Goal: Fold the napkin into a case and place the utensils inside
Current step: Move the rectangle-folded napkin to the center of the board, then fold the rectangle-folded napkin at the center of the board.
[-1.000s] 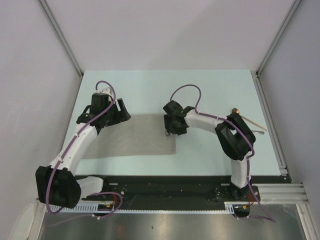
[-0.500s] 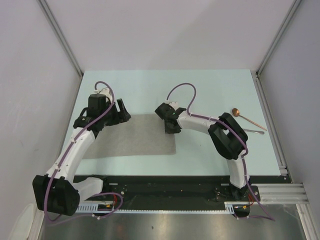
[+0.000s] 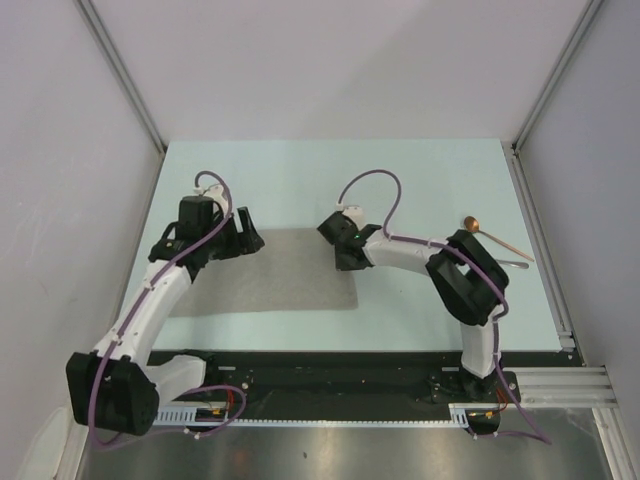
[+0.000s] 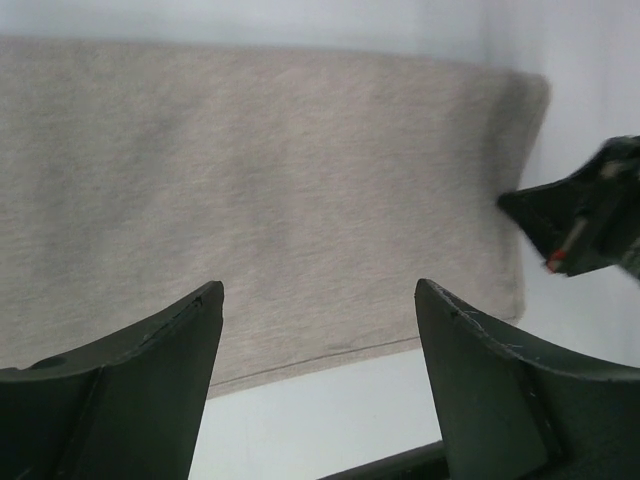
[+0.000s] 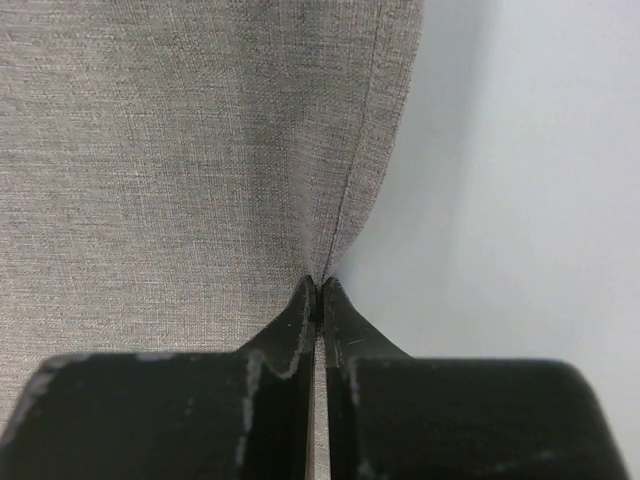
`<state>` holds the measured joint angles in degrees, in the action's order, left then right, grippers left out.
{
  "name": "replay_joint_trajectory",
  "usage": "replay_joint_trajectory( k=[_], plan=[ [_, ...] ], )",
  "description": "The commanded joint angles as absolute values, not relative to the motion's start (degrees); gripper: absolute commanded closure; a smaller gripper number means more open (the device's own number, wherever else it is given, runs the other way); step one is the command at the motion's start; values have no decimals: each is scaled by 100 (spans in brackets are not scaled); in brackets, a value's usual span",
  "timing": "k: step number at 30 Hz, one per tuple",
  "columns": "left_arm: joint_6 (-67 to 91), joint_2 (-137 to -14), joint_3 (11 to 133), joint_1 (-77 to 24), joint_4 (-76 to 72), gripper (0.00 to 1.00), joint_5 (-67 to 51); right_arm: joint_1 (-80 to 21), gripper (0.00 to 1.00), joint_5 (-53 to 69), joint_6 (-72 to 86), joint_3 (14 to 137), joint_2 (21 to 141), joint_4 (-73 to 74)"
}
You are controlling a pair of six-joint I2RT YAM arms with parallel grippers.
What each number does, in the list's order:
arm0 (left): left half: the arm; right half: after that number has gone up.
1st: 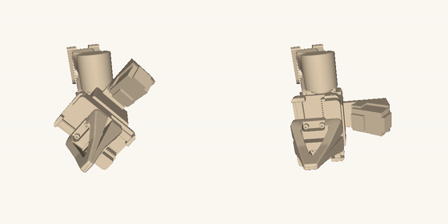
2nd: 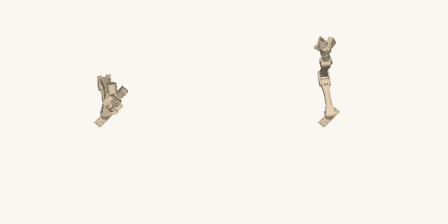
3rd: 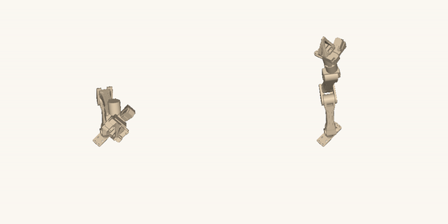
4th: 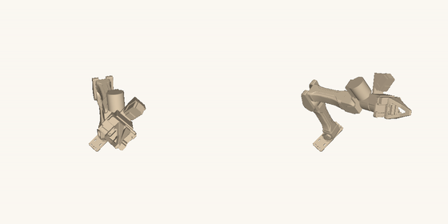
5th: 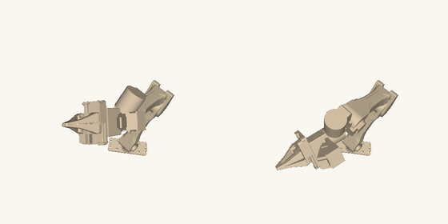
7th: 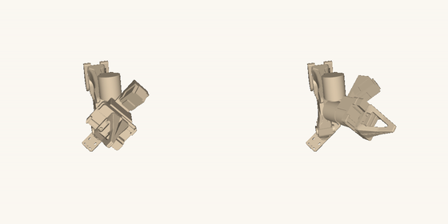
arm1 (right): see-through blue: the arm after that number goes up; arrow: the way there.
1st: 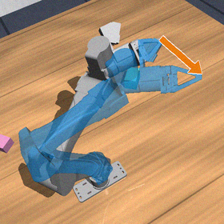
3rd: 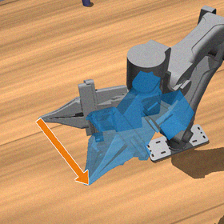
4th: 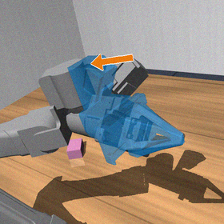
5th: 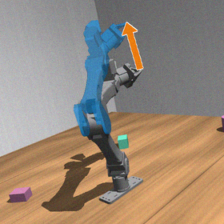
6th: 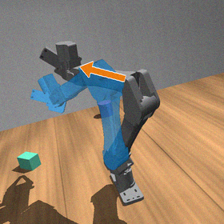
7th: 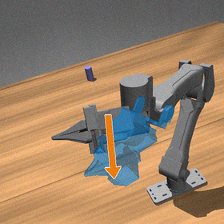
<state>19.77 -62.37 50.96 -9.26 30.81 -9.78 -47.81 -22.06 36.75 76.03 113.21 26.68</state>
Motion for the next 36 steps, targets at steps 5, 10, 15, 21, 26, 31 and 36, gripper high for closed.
replay_joint_trajectory(
  k=[5,10,15,21,26,31,36],
  plan=[
    [2452,-7127,4658,-949,2339,23,-1836,-3272,100,-1443,1891,6100,9741,2487],
    [2794,-7523,4799,-958,2136,25,-1996,-2602,100,-1677,1459,5941,9212,2741],
    [2848,-7611,4887,-923,2197,27,-1829,-2425,100,-1679,1309,6301,8912,2987],
    [2787,-7146,4650,-405,2223,27,-1872,-3373,100,-1494,1581,7390,9735,3436],
    [2558,-6637,4517,455,2408,27,-2127,-4507,100,-1310,1968,9213,10888,3927],
    [2355,-6434,4483,773,2593,27,-2136,-5088,100,-353,2460,10773,12179,4166],
    [2548,-6311,4316,844,2444,26,-2267,-5423,100,315,3039,11451,12717,3868]
  ],
)
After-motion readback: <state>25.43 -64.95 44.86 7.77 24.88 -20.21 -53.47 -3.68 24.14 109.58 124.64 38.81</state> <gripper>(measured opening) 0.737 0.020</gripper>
